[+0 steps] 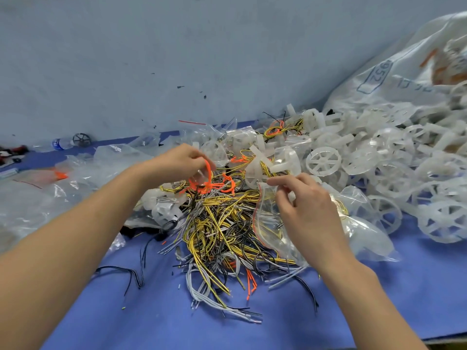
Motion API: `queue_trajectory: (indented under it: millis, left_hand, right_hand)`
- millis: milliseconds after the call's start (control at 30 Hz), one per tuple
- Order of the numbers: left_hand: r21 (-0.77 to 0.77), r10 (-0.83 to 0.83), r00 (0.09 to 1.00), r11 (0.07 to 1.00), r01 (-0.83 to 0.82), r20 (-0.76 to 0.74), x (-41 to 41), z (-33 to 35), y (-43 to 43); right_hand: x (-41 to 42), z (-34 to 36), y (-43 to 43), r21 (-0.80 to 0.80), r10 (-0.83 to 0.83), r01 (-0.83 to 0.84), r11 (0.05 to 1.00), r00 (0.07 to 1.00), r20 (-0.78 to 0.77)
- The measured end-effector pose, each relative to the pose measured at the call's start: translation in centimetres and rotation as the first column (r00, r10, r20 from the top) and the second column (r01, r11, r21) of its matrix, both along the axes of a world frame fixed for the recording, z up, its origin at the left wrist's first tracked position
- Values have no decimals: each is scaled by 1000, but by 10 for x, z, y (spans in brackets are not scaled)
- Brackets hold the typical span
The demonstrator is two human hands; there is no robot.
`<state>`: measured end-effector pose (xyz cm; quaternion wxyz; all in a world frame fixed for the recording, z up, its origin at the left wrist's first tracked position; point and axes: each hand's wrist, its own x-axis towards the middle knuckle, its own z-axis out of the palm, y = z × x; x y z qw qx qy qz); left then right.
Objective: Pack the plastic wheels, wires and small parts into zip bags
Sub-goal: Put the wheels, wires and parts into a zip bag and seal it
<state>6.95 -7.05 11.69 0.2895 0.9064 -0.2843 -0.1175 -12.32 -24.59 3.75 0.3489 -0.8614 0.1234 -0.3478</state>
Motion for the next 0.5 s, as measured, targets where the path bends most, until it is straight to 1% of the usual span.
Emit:
queue_trajectory:
  millis: [67,100,133,167,200,233,267,300,333,367,400,433,467,500]
  left_hand:
    - [-143,19,1000,990,-16,19,-4,10,-8]
    - [-220,48,997,975,-33,64,-7,15,-11]
    - [-280,83,987,959,-42,137,-10,18,-12]
    - [-295,112,963,955,-36,243,-13,19,-13]
    - [-237,112,928,971,-27,355,-15,19,-12]
    - [-136,81,895,990,-23,438,-18,18,-11]
    - [-69,55,887,997,-27,458,-21,15,-9]
    - [-87,70,908,996,-37,413,-22,13,-7]
    - [-210,137,950,975,-78,280,-23,13,-6]
    - [-377,211,974,911,-168,76,-26,15,-6]
    - [-525,234,960,804,-278,-150,-30,16,-5]
    - [-617,193,922,694,-371,-337,-36,16,-4]
    - [-660,122,878,613,-434,-463,-41,13,-3]
    - [-678,44,836,564,-473,-547,-47,7,-3]
  right_hand:
    - [-1,0,0,5,1,-1,1000,1000,-3]
    - [-1,0,0,8,1,-1,1000,1000,-7]
    - [-1,0,0,10,1,-1,1000,1000,-12]
    - [-1,0,0,14,0,0,1000,1000,-16]
    - [-2,0,-1,18,0,0,1000,1000,-18]
    - [-2,0,-1,22,2,-2,1000,1000,-19]
    - [-2,0,-1,25,6,-6,1000,1000,-18]
    - [-2,0,-1,27,10,-10,1000,1000,-17]
    - [-2,-1,-1,27,12,-12,1000,1000,-17]
    - [-2,-1,-1,26,11,-10,1000,1000,-18]
    - [-2,-1,-1,24,9,-8,1000,1000,-20]
    - [-1,-1,0,22,8,-7,1000,1000,-25]
    - [-1,-1,0,21,9,-8,1000,999,-30]
    - [0,0,1,24,11,-10,1000,999,-34]
